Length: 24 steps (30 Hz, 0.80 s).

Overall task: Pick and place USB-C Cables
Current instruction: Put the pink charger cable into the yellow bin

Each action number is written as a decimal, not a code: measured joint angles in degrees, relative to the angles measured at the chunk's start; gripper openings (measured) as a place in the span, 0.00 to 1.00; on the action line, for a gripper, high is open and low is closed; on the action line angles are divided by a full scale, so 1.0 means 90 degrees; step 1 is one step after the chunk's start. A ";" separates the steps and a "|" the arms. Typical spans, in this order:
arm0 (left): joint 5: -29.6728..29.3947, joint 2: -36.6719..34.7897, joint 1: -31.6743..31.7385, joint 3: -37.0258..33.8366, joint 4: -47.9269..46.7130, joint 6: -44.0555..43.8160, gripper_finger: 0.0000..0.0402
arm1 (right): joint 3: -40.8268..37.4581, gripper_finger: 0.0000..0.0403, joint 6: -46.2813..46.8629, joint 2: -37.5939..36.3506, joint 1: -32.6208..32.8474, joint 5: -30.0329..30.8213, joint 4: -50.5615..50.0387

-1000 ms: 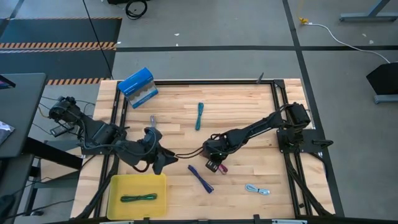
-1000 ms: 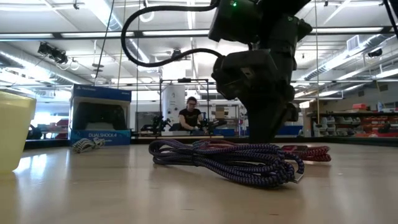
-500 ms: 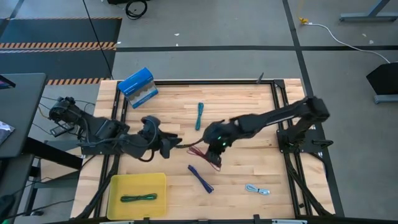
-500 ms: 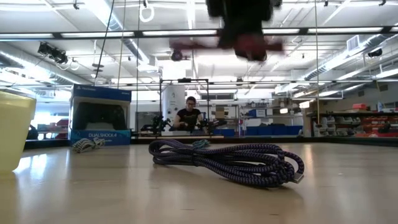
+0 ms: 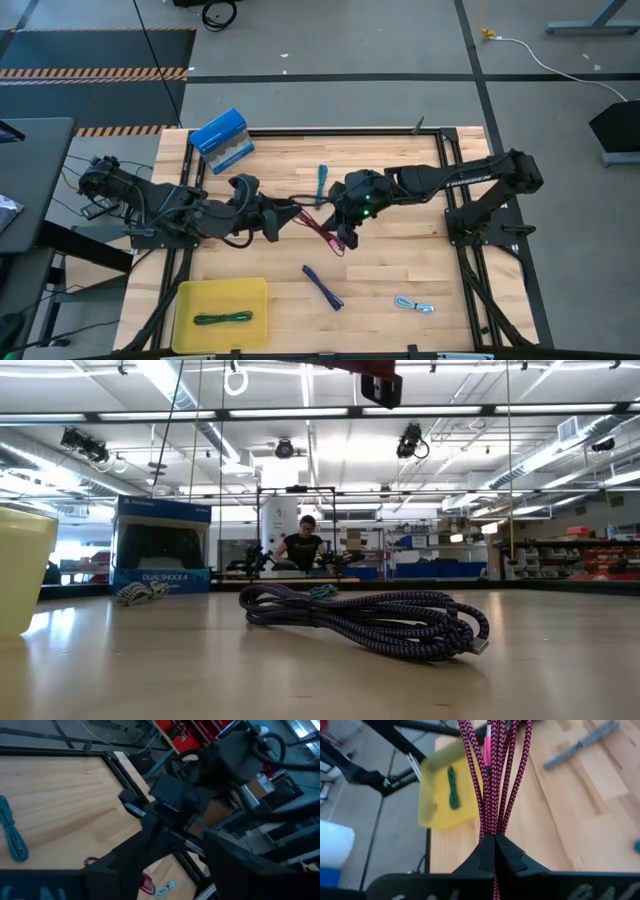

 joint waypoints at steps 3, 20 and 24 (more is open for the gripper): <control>0.0127 0.0000 0.0060 0.0000 -0.0086 -0.0002 0.59 | 0.0000 0.00 0.0047 -0.0006 -0.0107 0.0000 0.0353; -0.0027 0.0000 0.0197 0.0000 -0.1810 -0.1132 0.76 | 0.0007 0.00 0.0386 -0.0214 -0.0356 0.0309 0.1053; -0.0083 0.0000 0.0391 0.0000 -0.1417 -0.0852 0.76 | 0.0010 0.00 0.0467 -0.0189 -0.0351 0.0309 0.1370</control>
